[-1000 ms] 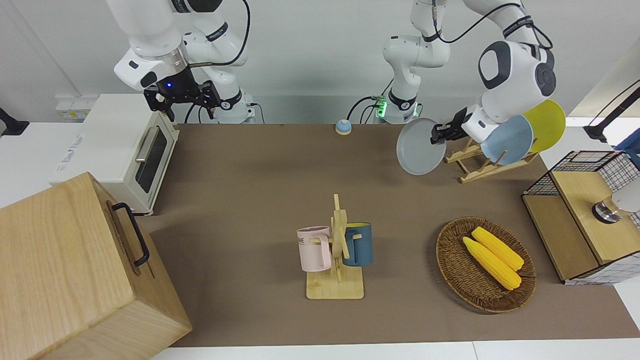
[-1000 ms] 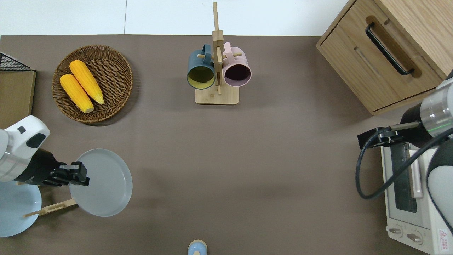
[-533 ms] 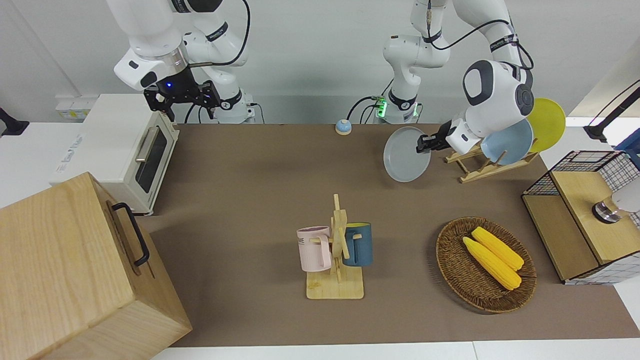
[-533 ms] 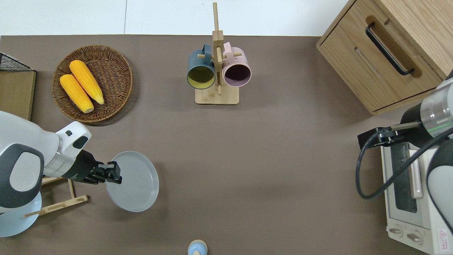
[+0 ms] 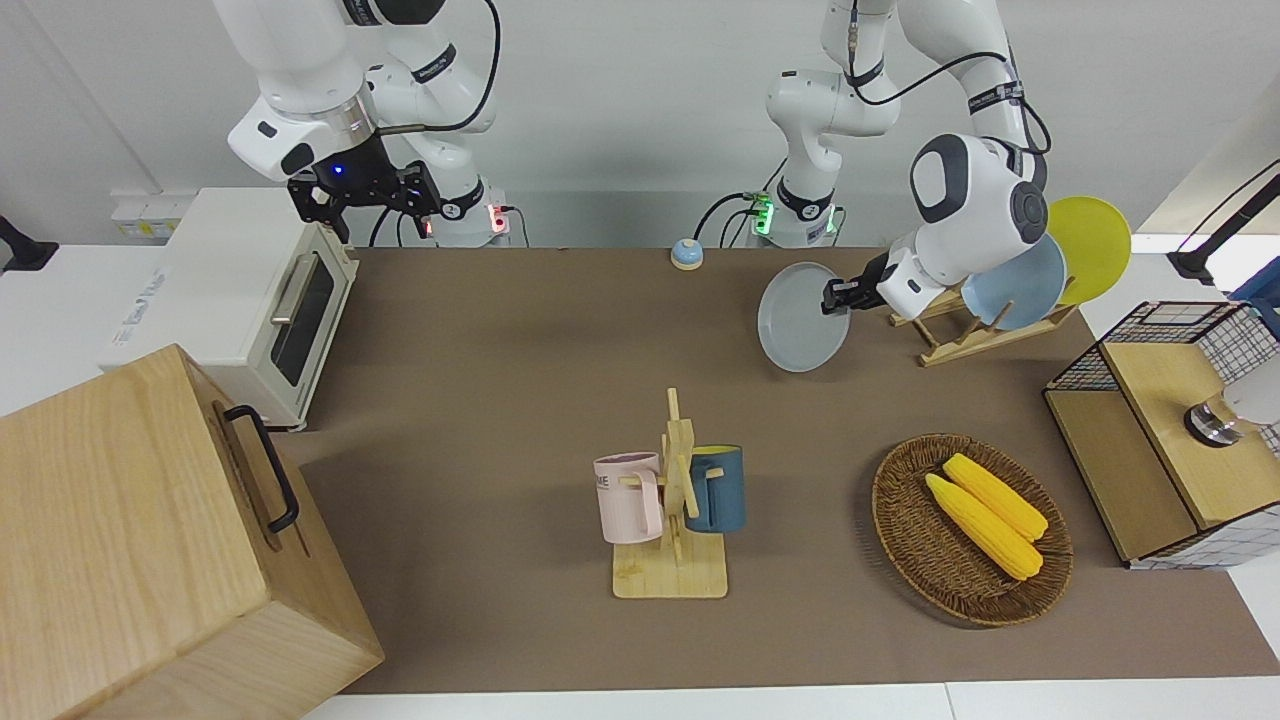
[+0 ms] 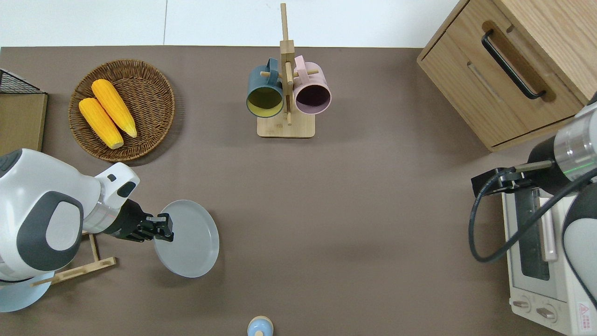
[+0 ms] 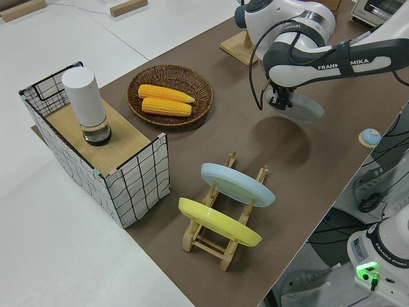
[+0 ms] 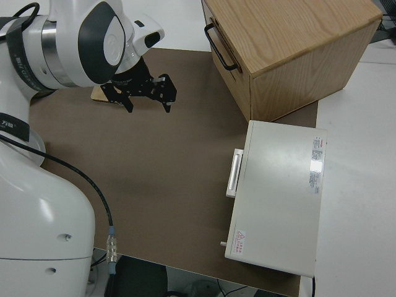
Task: Pick gray plate from low plate rack and place it on table with left arm
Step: 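Carry the gray plate with the left gripper away from the rack onto the table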
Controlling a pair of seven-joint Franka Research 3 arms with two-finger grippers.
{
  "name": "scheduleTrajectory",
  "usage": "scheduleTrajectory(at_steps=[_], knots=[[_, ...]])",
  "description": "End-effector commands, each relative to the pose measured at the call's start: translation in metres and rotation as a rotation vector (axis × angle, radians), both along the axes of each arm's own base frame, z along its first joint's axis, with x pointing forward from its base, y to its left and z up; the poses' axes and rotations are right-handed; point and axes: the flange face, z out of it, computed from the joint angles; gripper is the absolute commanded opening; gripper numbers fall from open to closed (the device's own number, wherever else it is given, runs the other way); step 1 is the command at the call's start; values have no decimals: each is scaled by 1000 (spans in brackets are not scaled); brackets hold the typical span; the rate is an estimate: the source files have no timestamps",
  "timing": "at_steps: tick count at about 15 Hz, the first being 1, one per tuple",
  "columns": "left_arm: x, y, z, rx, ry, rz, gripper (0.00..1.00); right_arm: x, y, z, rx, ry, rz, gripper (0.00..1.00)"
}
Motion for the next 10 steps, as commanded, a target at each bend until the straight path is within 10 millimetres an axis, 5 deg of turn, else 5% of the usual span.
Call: scheduleTrajectory(at_steps=[1, 3, 5, 10], knots=[[-2, -4, -9, -7, -11, 1, 0, -2, -3, 4, -8, 0, -16, 983], [-3, -4, -10, -7, -13, 1, 41, -2, -2, 3, -7, 2, -14, 983], [-3, -4, -11, -6, -13, 0, 412, -2, -2, 4, -8, 0, -14, 983], [-2, -2, -11, 1, -19, 0, 767, -2, -2, 4, -7, 0, -14, 983]])
